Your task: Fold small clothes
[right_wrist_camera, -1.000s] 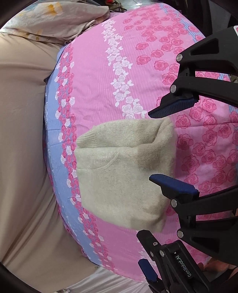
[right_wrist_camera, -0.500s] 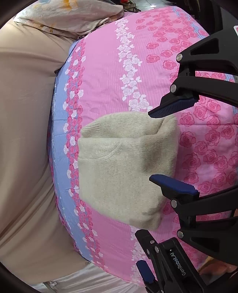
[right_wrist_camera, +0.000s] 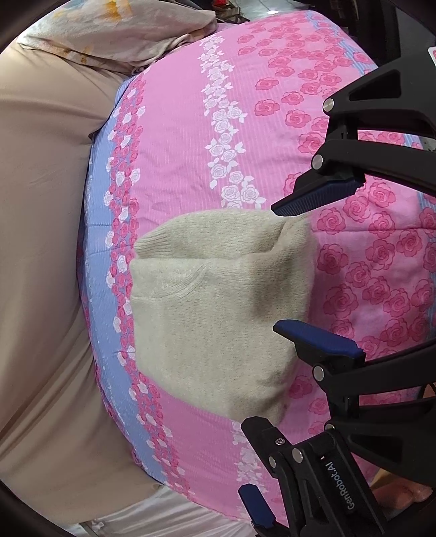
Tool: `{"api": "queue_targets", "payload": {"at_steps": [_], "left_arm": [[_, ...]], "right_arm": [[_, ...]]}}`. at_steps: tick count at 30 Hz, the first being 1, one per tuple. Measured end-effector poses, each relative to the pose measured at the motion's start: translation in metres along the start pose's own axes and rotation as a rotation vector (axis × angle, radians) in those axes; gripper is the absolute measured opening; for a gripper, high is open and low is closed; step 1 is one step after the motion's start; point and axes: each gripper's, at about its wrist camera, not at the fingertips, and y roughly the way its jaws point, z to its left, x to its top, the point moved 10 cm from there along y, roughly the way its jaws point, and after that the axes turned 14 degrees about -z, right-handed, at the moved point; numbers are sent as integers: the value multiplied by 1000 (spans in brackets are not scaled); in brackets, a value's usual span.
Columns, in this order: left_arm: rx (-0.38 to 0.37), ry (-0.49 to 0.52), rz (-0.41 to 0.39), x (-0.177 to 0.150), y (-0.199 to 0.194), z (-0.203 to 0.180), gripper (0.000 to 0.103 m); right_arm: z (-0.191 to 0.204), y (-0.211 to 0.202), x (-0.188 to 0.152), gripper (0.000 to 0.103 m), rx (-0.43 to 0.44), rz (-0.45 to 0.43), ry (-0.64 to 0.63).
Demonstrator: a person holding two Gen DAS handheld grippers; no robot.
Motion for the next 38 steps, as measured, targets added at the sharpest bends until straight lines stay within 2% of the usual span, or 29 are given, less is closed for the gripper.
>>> {"api": "queue_targets", "payload": {"at_steps": [12,28,38], "left_arm": [[-7,-4,31,-4,7,-4,98],[-14,1,10,-2,3,-6,98],[-16,-7,26,-5,5,-8,98]], "right_arm": [[-4,2,-3,62,-9,11,6],[-7,4,-4,62,-7,13,6],[-9,2,-5,62,-14,11,11]]}}
